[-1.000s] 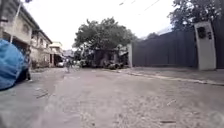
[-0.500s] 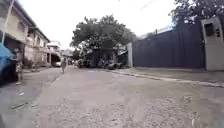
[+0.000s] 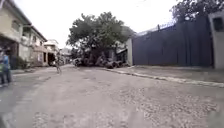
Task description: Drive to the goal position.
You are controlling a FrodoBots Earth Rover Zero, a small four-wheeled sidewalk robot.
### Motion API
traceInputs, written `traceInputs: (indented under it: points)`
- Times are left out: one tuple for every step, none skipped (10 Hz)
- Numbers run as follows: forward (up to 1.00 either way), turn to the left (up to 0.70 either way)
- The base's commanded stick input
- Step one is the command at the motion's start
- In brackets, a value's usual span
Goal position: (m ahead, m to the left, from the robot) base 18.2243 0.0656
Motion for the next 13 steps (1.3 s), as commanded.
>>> traceInputs:
  points:
    - [1.0, 0.0]
    - [1.0, 0.0]
    - [1.0, 0.0]
    - [1.0, 0.0]
    - [1.0, 0.0]
    - [1.0, 0.0]
    - [1.0, 0.0]
    - [1.0, 0.0]
    - [1.0, 0.0]
    - [1.0, 0.21]
    - [1.0, 0.08]
    - [1.0, 0.0]
    - [1.0, 0.0]
